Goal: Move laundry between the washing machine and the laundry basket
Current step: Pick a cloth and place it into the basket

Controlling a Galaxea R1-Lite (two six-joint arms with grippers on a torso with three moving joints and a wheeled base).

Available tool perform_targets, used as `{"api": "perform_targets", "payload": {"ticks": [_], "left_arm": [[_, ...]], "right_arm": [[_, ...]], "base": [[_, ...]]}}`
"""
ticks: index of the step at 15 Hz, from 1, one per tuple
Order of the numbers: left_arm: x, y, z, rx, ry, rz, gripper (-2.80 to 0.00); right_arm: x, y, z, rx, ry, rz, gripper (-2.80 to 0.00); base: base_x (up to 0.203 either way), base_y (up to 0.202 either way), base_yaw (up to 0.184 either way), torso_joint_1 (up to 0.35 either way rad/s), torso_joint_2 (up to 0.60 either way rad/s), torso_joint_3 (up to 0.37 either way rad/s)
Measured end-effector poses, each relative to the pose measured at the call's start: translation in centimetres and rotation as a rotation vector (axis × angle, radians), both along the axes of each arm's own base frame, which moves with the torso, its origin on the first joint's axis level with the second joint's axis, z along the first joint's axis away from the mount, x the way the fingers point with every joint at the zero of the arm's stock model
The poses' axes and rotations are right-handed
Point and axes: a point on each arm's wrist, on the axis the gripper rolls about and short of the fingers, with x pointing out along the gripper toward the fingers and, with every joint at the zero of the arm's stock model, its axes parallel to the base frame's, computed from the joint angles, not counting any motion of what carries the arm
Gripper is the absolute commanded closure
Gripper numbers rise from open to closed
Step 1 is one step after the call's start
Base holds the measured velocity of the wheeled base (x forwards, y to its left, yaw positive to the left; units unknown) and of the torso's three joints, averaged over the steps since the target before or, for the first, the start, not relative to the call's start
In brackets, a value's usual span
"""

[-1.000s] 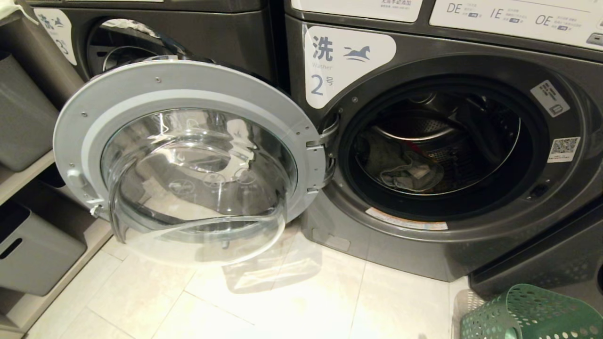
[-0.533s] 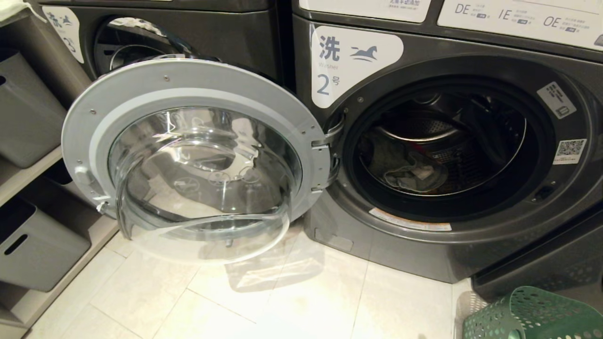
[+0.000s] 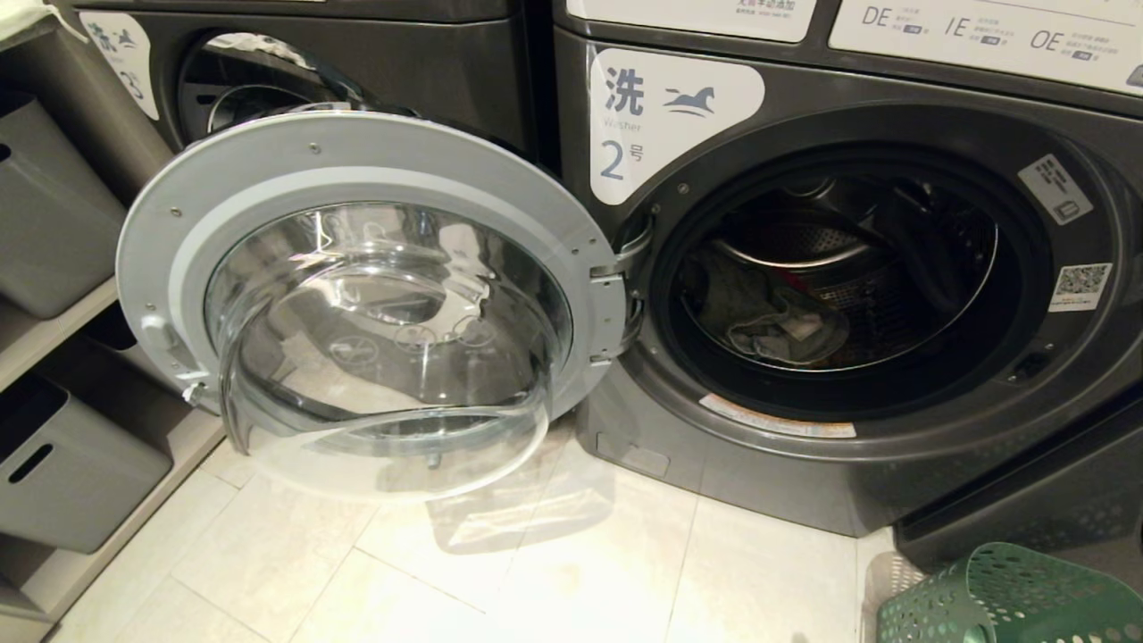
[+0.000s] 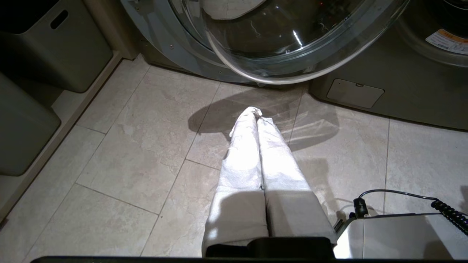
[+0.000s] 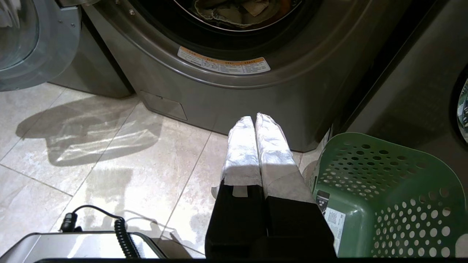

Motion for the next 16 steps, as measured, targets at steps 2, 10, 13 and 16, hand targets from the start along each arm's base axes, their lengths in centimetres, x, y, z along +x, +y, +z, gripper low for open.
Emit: {"api": "perform_targets", "payload": {"ticks": [2,10,13,16], "left_arm": [[0.0,0.0,0.0,-0.001,0.0,-0.001,0.0],[0.0,0.0,-0.01,-0.013,0.001,0.001,0.0],[0.0,0.0,-0.01,-0.013,0.002,0.002,0.0],[0.0,0.01,-0.01,-0.011,0.002,0.002,0.0]], "right_arm": [[0.0,0.01,-0.01,-0.019,0.001,0.003,0.0],[0.0,0.0,-0.01,-0.019,0.001,0.0,0.0],[0.0,0.0,-0.01,-0.019,0.001,-0.001,0.0],[0.0,0.0,-0.01,-0.02,0.001,0.0,0.0]], "base": [[0.0,0.0,0.0,0.0,0.0,0.0],[0.0,0.0,0.0,0.0,0.0,0.0],[0.0,0.0,0.0,0.0,0.0,0.0],[0.0,0.0,0.0,0.002,0.0,-0.05]]}}
